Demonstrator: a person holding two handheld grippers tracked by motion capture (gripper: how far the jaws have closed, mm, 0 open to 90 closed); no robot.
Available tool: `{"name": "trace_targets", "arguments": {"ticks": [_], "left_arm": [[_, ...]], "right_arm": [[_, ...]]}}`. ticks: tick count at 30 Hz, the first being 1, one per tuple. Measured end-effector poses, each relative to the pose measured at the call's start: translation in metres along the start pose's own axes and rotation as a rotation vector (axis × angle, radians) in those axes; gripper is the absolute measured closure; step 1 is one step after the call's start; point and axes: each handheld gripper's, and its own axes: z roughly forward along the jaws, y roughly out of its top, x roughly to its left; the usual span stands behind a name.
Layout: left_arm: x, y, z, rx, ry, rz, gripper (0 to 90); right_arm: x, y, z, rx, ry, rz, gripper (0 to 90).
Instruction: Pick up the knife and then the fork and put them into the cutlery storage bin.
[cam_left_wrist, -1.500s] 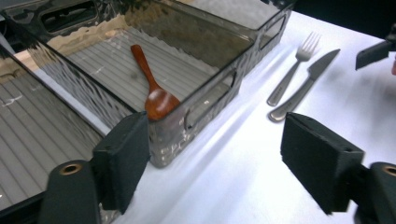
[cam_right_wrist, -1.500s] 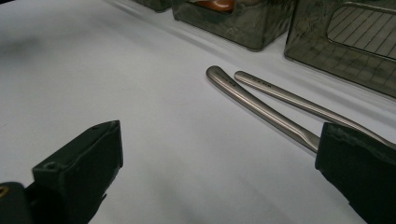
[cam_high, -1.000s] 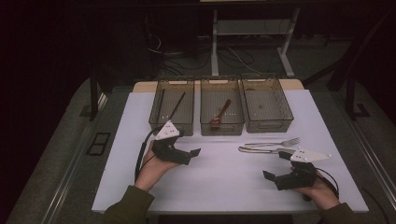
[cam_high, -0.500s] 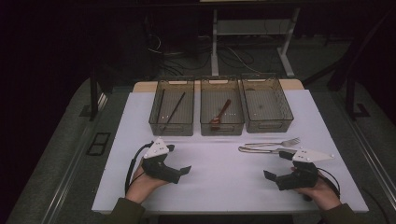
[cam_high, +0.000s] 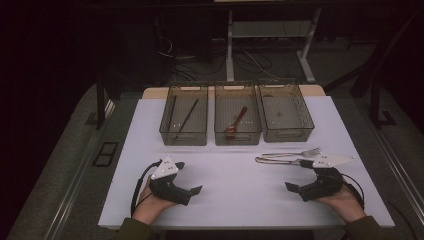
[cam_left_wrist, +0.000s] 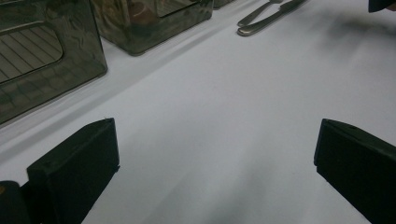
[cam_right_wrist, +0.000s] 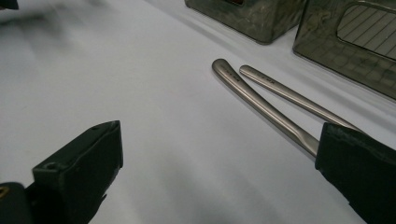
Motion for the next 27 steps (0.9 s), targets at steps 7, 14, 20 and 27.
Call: {"name": "trace_targets", "arguments": {"ticks": [7, 14, 20, 27], "left_arm": [[0.0, 0.001, 0.0, 0.005, -0.001, -0.01, 0.0], [-0.002, 0.001, 0.002, 0.016, 0.004, -0.001, 0.0], [-0.002, 0.0, 0.003, 0.021, 0.013, 0.0, 0.0], [-0.001, 0.0, 0.002, 0.02, 0.021, -0.007, 0.0]], "right_arm": [[-0.017, 0.008, 0.0, 0.021, 0.03, 0.027, 25.5], [-0.034, 0.014, 0.002, 0.015, 0.019, 0.057, 45.2], [-0.046, 0.02, 0.007, 0.036, 0.002, 0.073, 62.2], [-0.06, 0.031, 0.019, 0.081, -0.04, 0.033, 84.9]]}}
